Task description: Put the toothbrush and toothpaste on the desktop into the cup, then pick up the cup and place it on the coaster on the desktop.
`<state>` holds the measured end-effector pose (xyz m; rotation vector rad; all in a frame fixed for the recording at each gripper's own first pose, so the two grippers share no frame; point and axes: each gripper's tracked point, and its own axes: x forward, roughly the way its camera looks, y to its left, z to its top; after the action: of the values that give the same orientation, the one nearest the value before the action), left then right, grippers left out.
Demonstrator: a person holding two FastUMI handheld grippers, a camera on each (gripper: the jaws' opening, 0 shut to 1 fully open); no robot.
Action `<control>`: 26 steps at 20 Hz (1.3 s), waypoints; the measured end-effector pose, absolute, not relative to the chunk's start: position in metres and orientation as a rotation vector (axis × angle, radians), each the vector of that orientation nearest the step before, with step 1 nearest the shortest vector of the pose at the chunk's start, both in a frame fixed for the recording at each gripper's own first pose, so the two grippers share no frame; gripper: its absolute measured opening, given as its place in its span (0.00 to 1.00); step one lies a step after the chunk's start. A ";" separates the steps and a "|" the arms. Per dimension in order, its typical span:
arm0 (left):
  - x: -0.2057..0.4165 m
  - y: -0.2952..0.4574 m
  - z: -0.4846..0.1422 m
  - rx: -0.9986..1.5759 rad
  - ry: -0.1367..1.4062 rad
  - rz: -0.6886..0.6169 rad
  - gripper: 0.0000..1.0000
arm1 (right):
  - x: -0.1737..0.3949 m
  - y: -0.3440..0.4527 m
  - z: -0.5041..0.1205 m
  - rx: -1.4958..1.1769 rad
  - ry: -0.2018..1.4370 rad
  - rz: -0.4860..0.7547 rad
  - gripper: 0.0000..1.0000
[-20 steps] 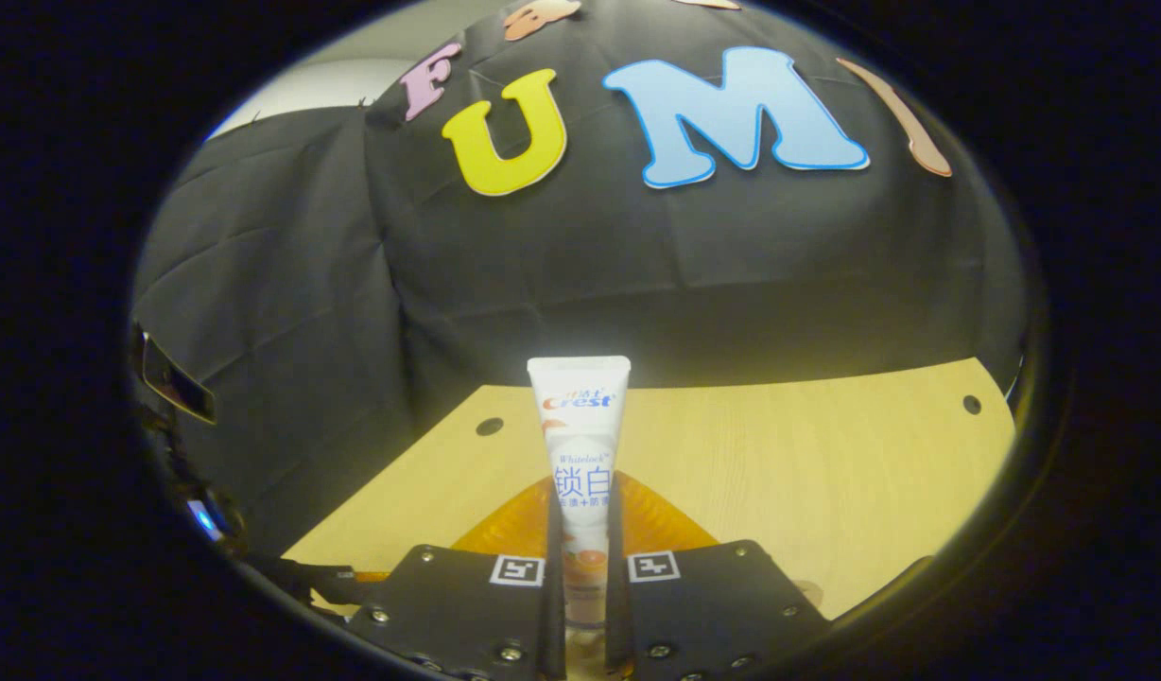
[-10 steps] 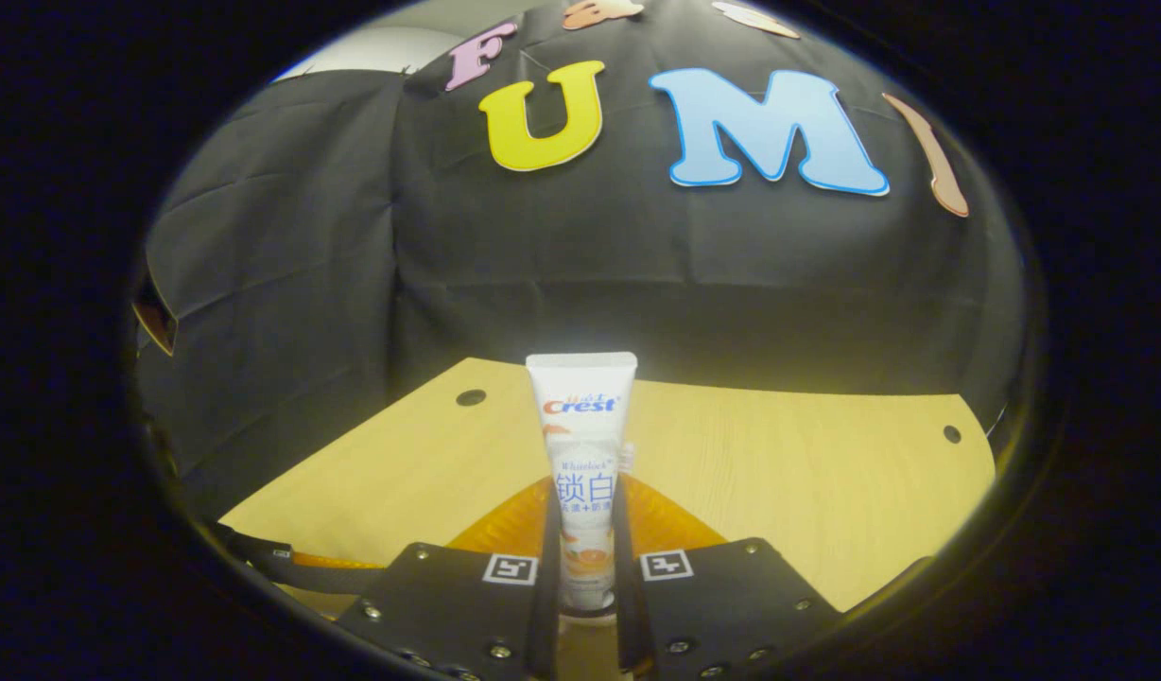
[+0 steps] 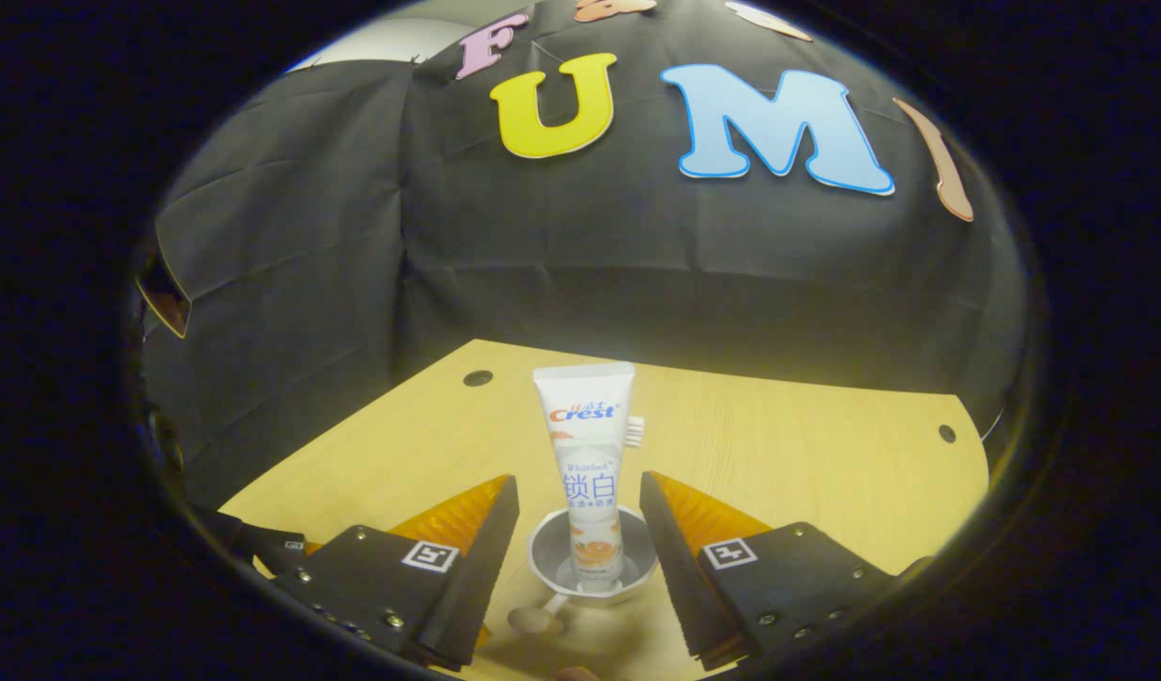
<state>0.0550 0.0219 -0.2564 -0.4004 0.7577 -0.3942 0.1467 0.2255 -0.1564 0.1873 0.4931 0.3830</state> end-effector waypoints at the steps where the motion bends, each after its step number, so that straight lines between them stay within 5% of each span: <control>1: 0.055 0.021 -0.256 -0.397 0.761 -0.397 0.96 | 0.146 0.222 -0.152 0.194 0.489 0.376 0.78; 13: 0.057 -0.023 -0.279 -0.305 0.938 -0.426 0.95 | 0.128 0.141 -0.106 0.183 0.431 0.234 0.78; 26: 0.068 -0.045 -0.338 -0.091 1.270 -0.322 0.91 | 0.086 0.055 -0.133 0.182 0.530 0.105 0.79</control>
<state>0.0683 -0.0450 -0.3380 -0.0912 1.2704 -0.3217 0.0863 0.0553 -0.1326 0.1817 0.5296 0.1049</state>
